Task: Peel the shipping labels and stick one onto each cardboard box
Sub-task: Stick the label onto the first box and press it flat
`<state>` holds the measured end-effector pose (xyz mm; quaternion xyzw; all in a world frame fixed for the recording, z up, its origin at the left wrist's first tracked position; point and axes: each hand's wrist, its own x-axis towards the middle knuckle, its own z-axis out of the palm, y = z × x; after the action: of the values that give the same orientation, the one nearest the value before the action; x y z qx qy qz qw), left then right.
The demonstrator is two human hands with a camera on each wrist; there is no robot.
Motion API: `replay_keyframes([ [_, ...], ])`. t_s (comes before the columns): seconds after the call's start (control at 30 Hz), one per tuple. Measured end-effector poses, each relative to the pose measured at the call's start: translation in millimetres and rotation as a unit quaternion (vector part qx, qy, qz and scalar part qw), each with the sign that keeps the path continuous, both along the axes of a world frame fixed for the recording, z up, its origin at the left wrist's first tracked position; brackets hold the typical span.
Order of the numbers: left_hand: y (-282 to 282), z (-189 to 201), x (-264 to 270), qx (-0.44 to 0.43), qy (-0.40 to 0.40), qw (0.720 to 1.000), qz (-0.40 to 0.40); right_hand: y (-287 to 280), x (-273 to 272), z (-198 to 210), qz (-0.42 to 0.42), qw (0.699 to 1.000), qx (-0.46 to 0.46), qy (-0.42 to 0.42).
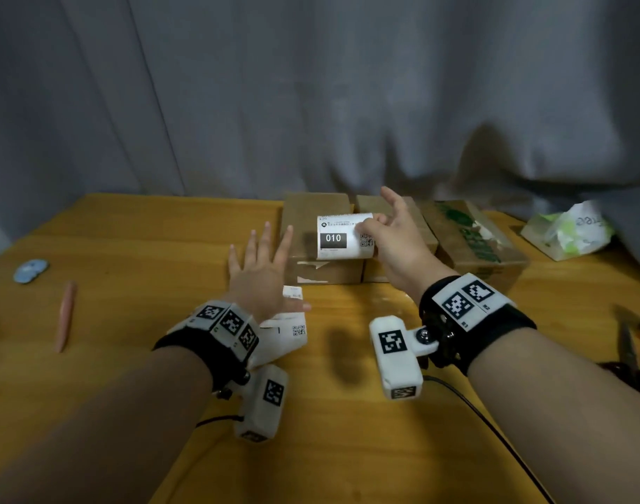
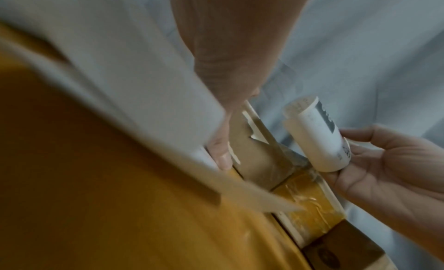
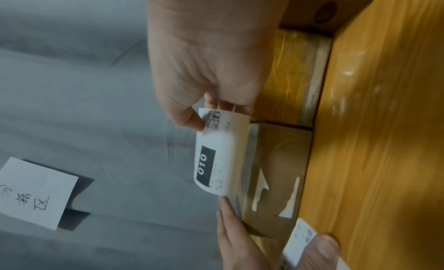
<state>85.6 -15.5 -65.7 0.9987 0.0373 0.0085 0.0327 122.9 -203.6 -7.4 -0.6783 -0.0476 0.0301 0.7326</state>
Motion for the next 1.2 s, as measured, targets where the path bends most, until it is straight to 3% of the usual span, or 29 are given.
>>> replay_keyframes([
  [0.13, 25, 10, -5, 0.033, 0.016, 0.999, 0.016, 13, 5, -2, 0.003, 0.999, 0.033, 0.016],
  [0.33, 14, 39, 16, 0.014, -0.006, 0.995, -0.097, 19, 11, 7, 0.000, 0.981, 0.176, 0.077],
  [0.53, -5, 35, 32, 0.009, 0.080, 0.991, -0.104, 1, 15, 9, -0.003, 0.979, 0.189, 0.081],
  [0.73, -15, 55, 22, 0.084, 0.067, 0.988, -0.114, -22, 12, 15, -0.010, 0.980, 0.170, 0.099],
  [0.97, -34, 67, -9, 0.103, 0.016, 0.982, -0.158, -24, -6, 16, -0.025, 0.989, 0.108, 0.093],
  [1.1, -39, 75, -26, 0.053, 0.015, 0.982, -0.182, -29, -20, 14, -0.006, 0.995, 0.065, 0.080],
  [1.2, -34, 73, -25, -0.022, 0.010, 0.989, -0.145, -33, -28, 12, 0.004, 0.996, 0.051, 0.067],
])
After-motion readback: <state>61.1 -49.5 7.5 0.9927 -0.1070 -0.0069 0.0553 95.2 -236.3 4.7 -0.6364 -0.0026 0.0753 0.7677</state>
